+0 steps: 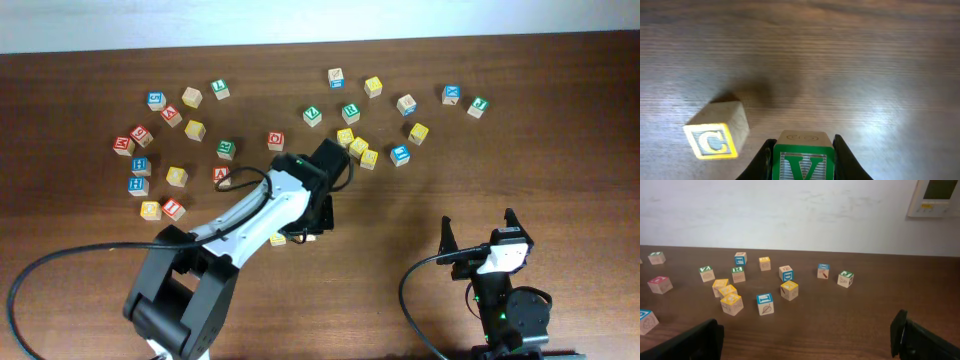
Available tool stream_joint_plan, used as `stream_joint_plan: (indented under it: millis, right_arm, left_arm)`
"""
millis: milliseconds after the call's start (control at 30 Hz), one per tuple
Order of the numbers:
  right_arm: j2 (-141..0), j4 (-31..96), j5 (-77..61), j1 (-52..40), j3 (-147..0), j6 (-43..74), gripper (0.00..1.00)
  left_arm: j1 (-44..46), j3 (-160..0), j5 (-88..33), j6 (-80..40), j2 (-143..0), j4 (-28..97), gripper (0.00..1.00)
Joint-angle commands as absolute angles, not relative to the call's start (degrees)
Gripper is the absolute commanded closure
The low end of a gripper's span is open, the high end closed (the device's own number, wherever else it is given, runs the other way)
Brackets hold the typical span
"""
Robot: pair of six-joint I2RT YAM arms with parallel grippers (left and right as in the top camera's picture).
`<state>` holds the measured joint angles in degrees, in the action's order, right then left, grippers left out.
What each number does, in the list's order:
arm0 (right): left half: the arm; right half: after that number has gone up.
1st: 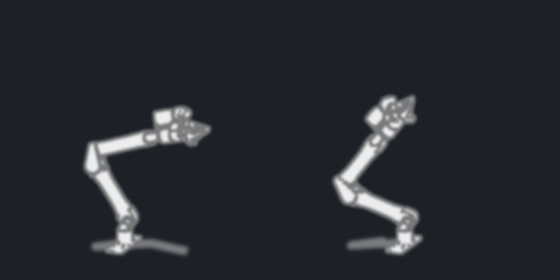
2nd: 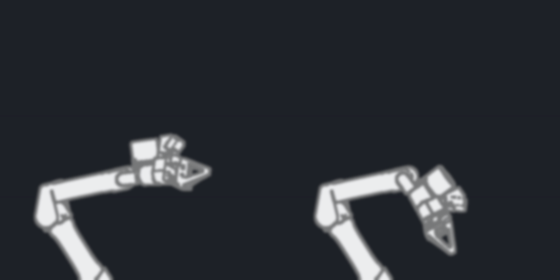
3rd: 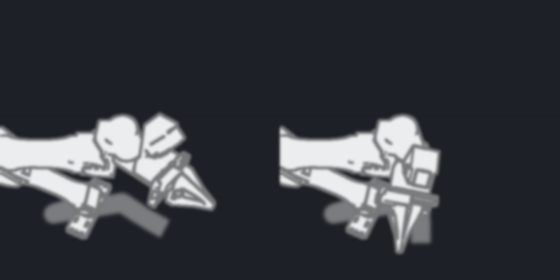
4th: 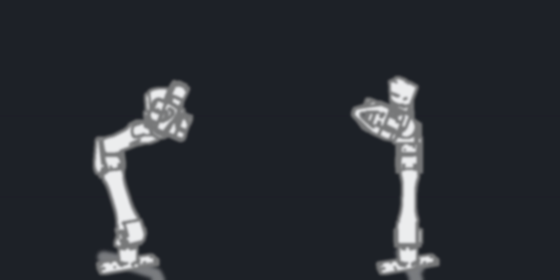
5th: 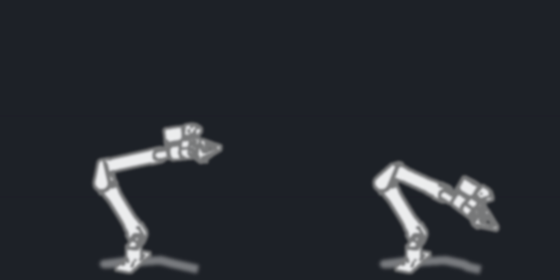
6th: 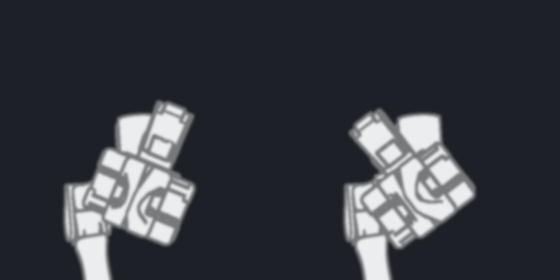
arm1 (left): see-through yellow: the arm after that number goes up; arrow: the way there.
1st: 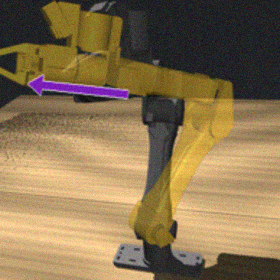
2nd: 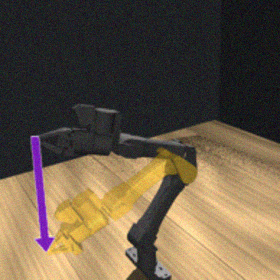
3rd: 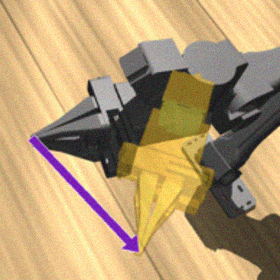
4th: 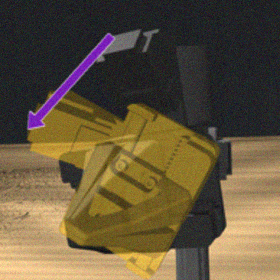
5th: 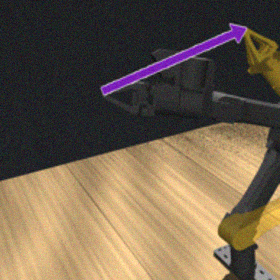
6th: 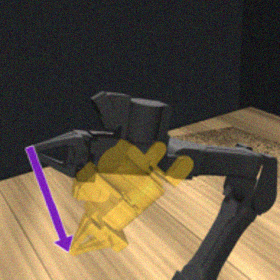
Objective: Spell out CVPR
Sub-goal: 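Carry the V block and place it right of the C block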
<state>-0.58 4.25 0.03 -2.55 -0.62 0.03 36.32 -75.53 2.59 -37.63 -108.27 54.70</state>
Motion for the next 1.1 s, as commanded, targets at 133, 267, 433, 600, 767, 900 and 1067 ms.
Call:
stream_joint_plan:
  millis: [133, 267, 433, 600, 767, 900, 1067]
  right_arm:
    - [-0.21, 4.64, 0.49, -2.17, -0.32, 0.45, 0.02]
    - [-0.21, 4.64, 0.49, -2.17, -0.32, 0.45, 0.02]
    - [-0.21, 4.64, 0.49, -2.17, -0.32, 0.45, 0.02]
    - [-0.21, 4.64, 0.49, -2.17, -0.32, 0.45, 0.02]
    - [-0.21, 4.64, 0.49, -2.17, -0.32, 0.45, 0.02]
    - [-0.21, 4.64, 0.49, -2.17, -0.32, 0.45, 0.02]
    - [-0.21, 4.64, 0.49, -2.17, -0.32, 0.45, 0.02]
  left_arm:
    - [36.21, -70.98, 9.96, -40.51, -108.03, 49.63, 0.89]
    - [36.23, -69.01, 10.33, -40.51, -108.03, 48.6, 0.87]
    - [36.23, -68.66, 9.67, -40.49, -108.03, 48.47, 0.86]
    - [36.23, -68.66, 9.67, -40.27, -108.03, 48.23, 0.73]
    - [36.21, -69.76, 9.72, -37.12, -108.01, 48.27, 0.57]
    - [36.21, -72.27, 9.69, -36.38, -107.96, 48.88, 0.58]
    - [35.53, -81.73, 10.26, -36.38, -107.09, 57.65, 0.59]
